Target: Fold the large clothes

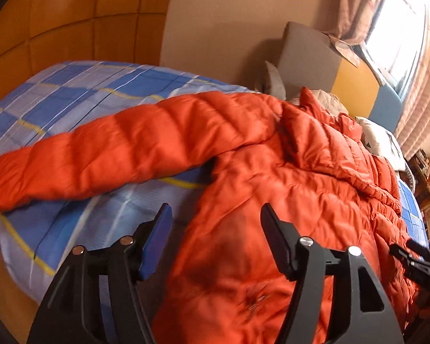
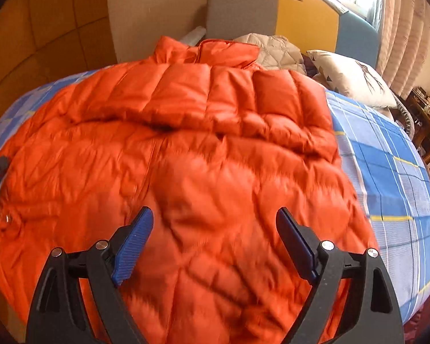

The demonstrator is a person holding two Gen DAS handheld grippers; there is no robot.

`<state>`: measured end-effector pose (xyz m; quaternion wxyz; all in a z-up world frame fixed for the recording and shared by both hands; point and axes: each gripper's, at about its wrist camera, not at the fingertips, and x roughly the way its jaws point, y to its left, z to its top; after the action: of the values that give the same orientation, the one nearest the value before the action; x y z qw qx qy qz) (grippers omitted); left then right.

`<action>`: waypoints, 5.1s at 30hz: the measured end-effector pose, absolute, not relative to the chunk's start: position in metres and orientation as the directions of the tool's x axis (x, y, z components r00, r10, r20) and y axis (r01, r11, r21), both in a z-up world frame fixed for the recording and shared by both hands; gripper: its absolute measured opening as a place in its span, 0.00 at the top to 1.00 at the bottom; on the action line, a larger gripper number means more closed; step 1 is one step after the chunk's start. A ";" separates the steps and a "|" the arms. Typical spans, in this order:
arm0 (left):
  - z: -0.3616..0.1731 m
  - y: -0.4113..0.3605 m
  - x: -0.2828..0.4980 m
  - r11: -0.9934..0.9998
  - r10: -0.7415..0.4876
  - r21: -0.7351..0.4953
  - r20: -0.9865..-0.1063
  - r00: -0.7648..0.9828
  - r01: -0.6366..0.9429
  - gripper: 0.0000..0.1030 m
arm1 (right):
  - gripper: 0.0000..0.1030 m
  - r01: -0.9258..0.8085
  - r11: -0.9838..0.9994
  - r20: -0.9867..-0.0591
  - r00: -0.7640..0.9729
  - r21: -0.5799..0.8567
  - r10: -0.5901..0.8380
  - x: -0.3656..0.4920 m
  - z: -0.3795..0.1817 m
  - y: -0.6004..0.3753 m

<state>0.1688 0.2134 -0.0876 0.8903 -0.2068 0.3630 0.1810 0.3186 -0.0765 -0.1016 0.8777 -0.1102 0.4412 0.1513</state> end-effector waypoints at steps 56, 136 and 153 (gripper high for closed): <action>-0.064 0.089 0.249 0.966 -0.232 -0.239 -0.623 0.747 0.100 0.40 | 0.10 -0.372 0.924 -0.832 0.538 -0.090 0.136 0.293 -0.138 -0.079; -0.077 0.163 0.348 0.979 0.071 -0.091 -0.687 0.723 -0.182 0.42 | 0.51 -0.079 0.995 -0.705 0.710 -0.059 0.014 0.450 -0.073 -0.100; -0.089 0.159 0.416 0.986 0.065 -0.067 -0.696 0.716 -0.154 0.39 | 0.51 -0.181 0.981 -0.763 0.644 -0.073 0.062 0.505 -0.100 -0.046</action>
<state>0.4156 0.1588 -0.0890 0.9242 -0.0602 0.3725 0.0592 0.5054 -0.0462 -0.0996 0.9038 -0.0715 0.4165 0.0671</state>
